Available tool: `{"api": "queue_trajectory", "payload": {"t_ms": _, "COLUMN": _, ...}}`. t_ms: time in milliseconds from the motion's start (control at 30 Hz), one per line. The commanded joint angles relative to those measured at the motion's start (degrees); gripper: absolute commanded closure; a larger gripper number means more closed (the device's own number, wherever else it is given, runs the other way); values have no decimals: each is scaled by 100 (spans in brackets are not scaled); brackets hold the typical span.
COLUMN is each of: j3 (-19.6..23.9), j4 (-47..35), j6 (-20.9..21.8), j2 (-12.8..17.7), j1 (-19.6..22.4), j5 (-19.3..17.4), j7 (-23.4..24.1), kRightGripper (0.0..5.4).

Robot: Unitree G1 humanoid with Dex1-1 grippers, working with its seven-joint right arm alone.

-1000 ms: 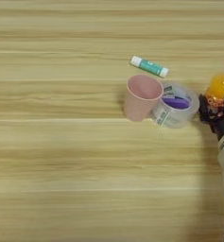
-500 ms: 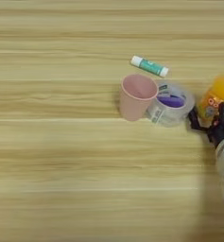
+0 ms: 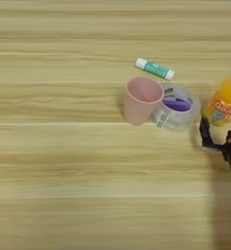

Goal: Move the objects on the table

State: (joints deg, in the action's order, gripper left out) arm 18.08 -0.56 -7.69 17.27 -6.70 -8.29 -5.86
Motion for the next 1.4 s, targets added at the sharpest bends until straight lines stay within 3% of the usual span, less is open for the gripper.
{"api": "queue_trajectory", "payload": {"t_ms": 33, "j3": -100, "j4": -1083, "j6": -201, "j2": 68, "j1": -188, "j5": -54, "j7": -159, "kRightGripper": 4}}
{"api": "queue_trajectory", "payload": {"t_ms": 333, "j3": -537, "j4": -2102, "j6": -677, "j2": 86, "j1": -707, "j5": -104, "j7": -766, "kRightGripper": 4}}
{"api": "queue_trajectory", "payload": {"t_ms": 633, "j3": -939, "j4": -2626, "j6": -341, "j2": 247, "j1": -1025, "j5": 121, "j7": -1350, "kRightGripper": 4}}
{"api": "queue_trajectory", "payload": {"t_ms": 900, "j3": -1380, "j4": -2476, "j6": -23, "j2": -47, "j1": -724, "j5": 295, "j7": -1352, "kRightGripper": 4}}
{"api": "queue_trajectory", "payload": {"t_ms": 1400, "j3": -1515, "j4": -1697, "j6": 360, "j2": -231, "j1": -162, "j5": 329, "j7": -1380, "kRightGripper": 4}}
